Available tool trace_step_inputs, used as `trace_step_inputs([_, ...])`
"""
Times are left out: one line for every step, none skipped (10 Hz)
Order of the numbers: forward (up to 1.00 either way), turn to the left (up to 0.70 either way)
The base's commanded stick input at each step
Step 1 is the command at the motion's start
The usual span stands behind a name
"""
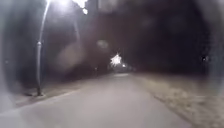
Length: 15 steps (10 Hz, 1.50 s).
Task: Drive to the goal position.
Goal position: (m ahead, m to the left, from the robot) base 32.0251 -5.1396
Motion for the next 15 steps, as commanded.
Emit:
trace_step_inputs([1.00,0.00])
trace_step_inputs([1.00,0.00])
trace_step_inputs([1.00,0.00])
trace_step_inputs([1.00,0.00])
trace_step_inputs([1.00,0.00])
trace_step_inputs([1.00,0.00])
trace_step_inputs([1.00,0.00])
trace_step_inputs([1.00,0.00])
trace_step_inputs([1.00,0.00])
trace_step_inputs([1.00,0.00])
trace_step_inputs([1.00,0.00])
trace_step_inputs([1.00,0.00])
trace_step_inputs([1.00,0.00])
trace_step_inputs([1.00,0.00])
trace_step_inputs([1.00,0.00])
